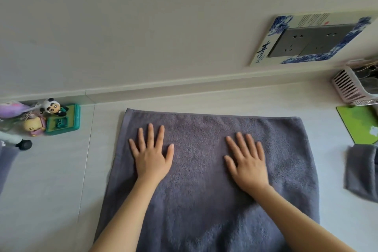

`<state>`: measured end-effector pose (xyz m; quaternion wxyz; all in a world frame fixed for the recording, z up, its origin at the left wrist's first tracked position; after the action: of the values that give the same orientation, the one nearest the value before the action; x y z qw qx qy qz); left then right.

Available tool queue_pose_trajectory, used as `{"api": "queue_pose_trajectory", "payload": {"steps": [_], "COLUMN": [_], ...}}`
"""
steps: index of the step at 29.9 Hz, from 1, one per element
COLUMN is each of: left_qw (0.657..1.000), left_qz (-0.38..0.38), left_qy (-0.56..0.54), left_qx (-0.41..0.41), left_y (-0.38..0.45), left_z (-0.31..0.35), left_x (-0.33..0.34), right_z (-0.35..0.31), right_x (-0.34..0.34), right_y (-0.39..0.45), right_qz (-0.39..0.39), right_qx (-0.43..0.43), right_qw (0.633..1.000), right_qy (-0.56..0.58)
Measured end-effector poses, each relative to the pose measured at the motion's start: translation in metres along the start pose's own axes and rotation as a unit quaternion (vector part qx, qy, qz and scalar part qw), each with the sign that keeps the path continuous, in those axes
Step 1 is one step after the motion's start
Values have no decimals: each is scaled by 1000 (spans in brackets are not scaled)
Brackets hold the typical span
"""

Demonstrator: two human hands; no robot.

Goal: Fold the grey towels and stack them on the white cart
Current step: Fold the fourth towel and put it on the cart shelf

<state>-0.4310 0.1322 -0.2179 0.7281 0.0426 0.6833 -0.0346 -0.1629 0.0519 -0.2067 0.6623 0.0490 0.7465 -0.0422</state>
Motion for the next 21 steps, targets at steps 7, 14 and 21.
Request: {"api": "queue_pose_trajectory", "payload": {"steps": [7, 14, 21], "left_qw": [995, 994, 989], "left_qz": [-24, -30, -63], "left_qy": [-59, -19, -90], "left_qx": [74, 99, 95], "left_y": [-29, -54, -81], "left_z": [65, 69, 101], "left_x": [-13, -5, -11], "right_z": [-13, 37, 60], "right_x": [-15, -15, -31], "right_y": [-22, -92, -115], "right_qz": [-21, -52, -15], "right_qx": [8, 79, 312], "right_qw": [999, 996, 949], "right_qy": [27, 4, 45]}}
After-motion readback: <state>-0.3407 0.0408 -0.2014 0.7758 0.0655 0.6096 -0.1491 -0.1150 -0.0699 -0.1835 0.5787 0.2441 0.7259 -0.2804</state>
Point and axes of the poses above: each hand's wrist, its own y-axis towards the middle knuckle, its own x-axis out of the palm, z = x × y, the point moved 1 cm from there along y, towards the middle knuckle, and after that the axes turned 4 degrees about z, right-handed, at the moved point
